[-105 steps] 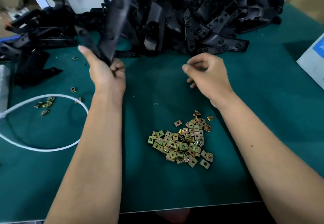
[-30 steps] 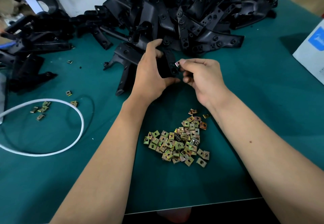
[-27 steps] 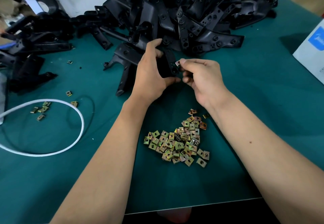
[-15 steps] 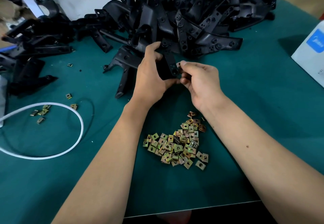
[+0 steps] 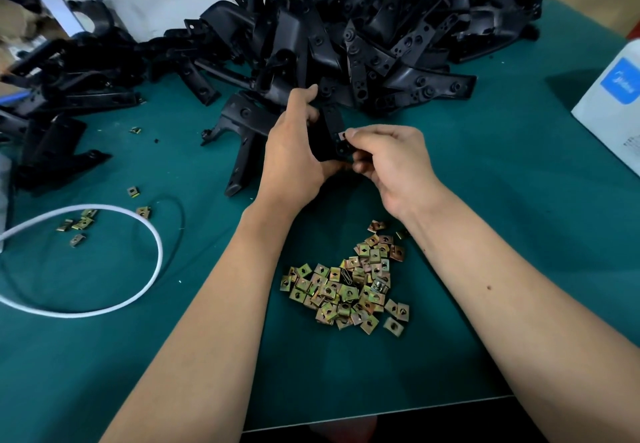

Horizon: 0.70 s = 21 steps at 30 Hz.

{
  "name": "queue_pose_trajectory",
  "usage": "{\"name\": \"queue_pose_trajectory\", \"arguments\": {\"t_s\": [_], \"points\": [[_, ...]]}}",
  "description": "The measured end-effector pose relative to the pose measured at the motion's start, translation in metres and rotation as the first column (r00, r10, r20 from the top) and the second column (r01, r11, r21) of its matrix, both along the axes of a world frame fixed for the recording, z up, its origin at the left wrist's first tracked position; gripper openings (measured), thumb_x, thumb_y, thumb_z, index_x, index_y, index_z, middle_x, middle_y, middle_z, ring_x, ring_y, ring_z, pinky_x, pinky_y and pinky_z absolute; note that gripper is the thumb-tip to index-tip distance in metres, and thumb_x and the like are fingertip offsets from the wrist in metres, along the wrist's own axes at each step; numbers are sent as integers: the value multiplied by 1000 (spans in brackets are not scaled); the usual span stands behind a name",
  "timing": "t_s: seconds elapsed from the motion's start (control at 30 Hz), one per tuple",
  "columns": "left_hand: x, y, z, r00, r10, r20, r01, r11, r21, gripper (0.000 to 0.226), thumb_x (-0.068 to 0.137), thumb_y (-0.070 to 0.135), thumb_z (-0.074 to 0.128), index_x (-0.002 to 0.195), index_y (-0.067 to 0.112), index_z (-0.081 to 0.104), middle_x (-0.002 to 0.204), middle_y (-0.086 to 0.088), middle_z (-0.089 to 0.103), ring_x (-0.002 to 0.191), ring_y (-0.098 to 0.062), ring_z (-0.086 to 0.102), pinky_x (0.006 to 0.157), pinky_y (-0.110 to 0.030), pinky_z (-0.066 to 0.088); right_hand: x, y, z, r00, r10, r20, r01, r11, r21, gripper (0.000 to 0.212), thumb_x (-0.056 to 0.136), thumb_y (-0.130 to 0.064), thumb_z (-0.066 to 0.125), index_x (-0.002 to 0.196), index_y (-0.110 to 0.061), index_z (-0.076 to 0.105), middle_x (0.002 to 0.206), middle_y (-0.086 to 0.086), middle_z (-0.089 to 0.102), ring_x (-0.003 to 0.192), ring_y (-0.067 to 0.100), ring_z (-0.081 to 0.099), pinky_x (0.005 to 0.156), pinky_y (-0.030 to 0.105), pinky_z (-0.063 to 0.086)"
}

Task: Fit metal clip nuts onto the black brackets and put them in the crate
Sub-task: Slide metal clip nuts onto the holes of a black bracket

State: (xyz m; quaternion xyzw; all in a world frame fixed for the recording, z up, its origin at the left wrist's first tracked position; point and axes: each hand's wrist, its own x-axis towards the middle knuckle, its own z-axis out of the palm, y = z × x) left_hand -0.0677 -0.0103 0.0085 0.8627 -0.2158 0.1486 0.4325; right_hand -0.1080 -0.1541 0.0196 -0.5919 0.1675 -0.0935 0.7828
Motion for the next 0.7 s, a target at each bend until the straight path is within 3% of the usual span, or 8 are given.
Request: {"name": "queue_pose_trajectory", "arguments": {"t_s": [0.1,0.17,0.33,0.43,0.57,0.63,0.7], "points": [[-3,-2,1,1000,5,-13,-4,1000,14,99,68,22,94,149,15,37,117,-1,57,110,-19,57,94,-31,46,0,-1,-1,1000,19,17,-19,999,-42,9,87,-1,75,78,-1,78,73,8,71,57,11,56,50,24,47],[-4,-4,1,1000,13,-24,-12,1000,20,100,68,21,93,149,18,36,120,-1,56,110,-18,56,93,-29,45,-1,-1,-2,999,23,43,-16,989,-150,8,87,-3,75,81,1,78,72,7,70,56,12,55,50,25,46],[0,-5,-1,999,26,-33,-26,999,20,104,66,19,95,150,22,36,122,1,53,109,-12,51,83,-4,35,-1,-10,-3,990,86,108,-24,879,-476,13,90,-13,74,78,-13,80,66,-1,70,54,9,58,51,23,47],[1,-3,-2,998,6,-58,-4,999,37,105,65,25,97,150,19,36,119,2,53,108,-13,52,88,-17,37,1,-24,4,978,209,8,-162,780,-604,15,95,-20,72,82,-17,80,65,1,71,51,9,60,53,21,48],[2,-3,-2,997,17,-71,-14,999,39,109,62,33,98,151,20,36,116,5,52,109,-13,51,92,-24,41,-2,-51,17,894,402,-198,-392,490,-778,19,91,-27,78,75,-17,78,68,1,73,57,6,62,58,24,50],[3,-3,-3,996,28,-85,-26,999,30,110,62,33,98,152,22,36,118,5,53,110,-12,51,93,-24,39,-7,-62,27,777,548,-311,-551,351,-758,9,82,-27,86,79,-21,80,74,-2,75,65,4,60,66,23,50],[5,-1,-4,994,47,-101,-46,999,7,110,63,36,97,153,24,35,121,6,55,112,-10,50,93,-21,36,-12,-64,33,625,653,-428,-675,177,-716,14,76,-30,90,86,-27,81,79,-6,74,69,2,59,67,20,47]]}}
